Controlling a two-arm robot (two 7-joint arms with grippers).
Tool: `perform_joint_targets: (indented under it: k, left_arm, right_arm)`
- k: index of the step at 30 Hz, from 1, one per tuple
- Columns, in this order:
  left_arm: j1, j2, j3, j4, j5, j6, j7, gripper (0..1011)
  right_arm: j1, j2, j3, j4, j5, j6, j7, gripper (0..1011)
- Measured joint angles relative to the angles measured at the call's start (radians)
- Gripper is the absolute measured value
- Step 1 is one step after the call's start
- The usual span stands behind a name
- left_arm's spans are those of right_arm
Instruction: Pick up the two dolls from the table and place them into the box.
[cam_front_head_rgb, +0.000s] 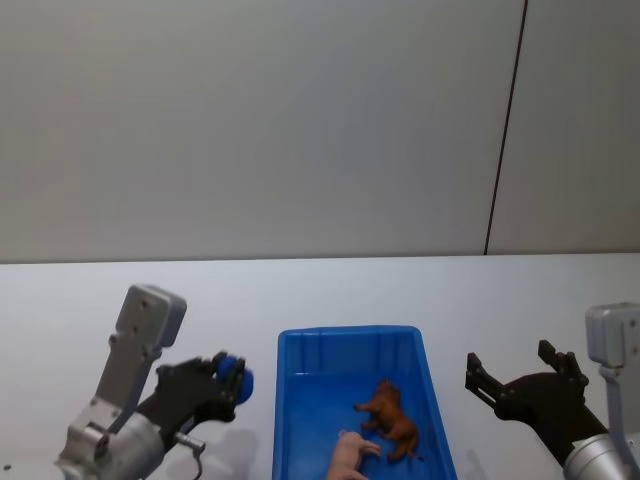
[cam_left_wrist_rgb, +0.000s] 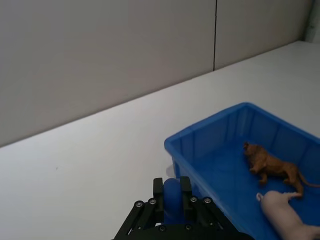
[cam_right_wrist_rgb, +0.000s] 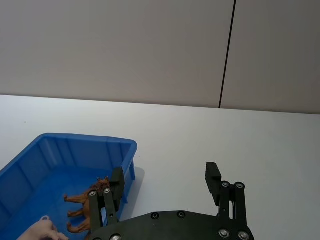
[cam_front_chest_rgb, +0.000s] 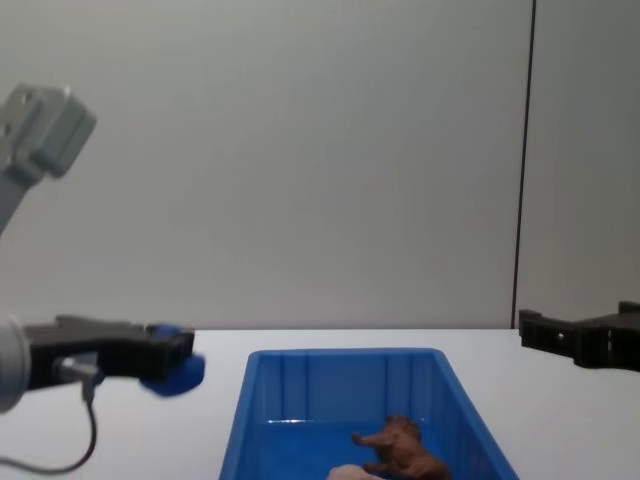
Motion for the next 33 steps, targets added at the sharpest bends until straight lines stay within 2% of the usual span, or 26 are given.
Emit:
perform_joint_targets:
  k: [14,17,20,22,23,24,28,29,33]
  left_arm:
    - [-0.054,-0.042,0.012,-0.007,0.023,-0.057,-0.117,133]
    - [-0.061,-0.049,0.015,-0.004,0.023,-0.064,-0.139,185]
    - [-0.072,-0.061,0.022,0.001,0.021,-0.072,-0.172,328]
    - [-0.076,-0.065,0.024,0.002,0.020,-0.074,-0.183,368]
    - [-0.078,-0.068,0.025,0.003,0.019,-0.077,-0.191,433]
    - [-0.079,-0.070,0.026,0.004,0.019,-0.078,-0.195,443]
    - [-0.085,-0.077,0.030,0.006,0.018,-0.082,-0.213,588]
    - [-0.086,-0.078,0.030,0.007,0.017,-0.082,-0.216,588]
    - [-0.091,-0.083,0.033,0.009,0.016,-0.086,-0.229,732]
  right_arm:
    - [0.000,0.000,0.000,0.000,0.000,0.000,0.000,1001]
    - [0.000,0.000,0.000,0.000,0.000,0.000,0.000,1001]
    - [0.000,0.000,0.000,0.000,0.000,0.000,0.000,1001]
    - [0.000,0.000,0.000,0.000,0.000,0.000,0.000,1001]
    - [0.000,0.000,0.000,0.000,0.000,0.000,0.000,1001]
    - [0.000,0.000,0.000,0.000,0.000,0.000,0.000,1001]
    - [0.000,0.000,0.000,0.000,0.000,0.000,0.000,1001]
    - [0.000,0.000,0.000,0.000,0.000,0.000,0.000,1001]
    - [0.000,0.000,0.000,0.000,0.000,0.000,0.000,1001]
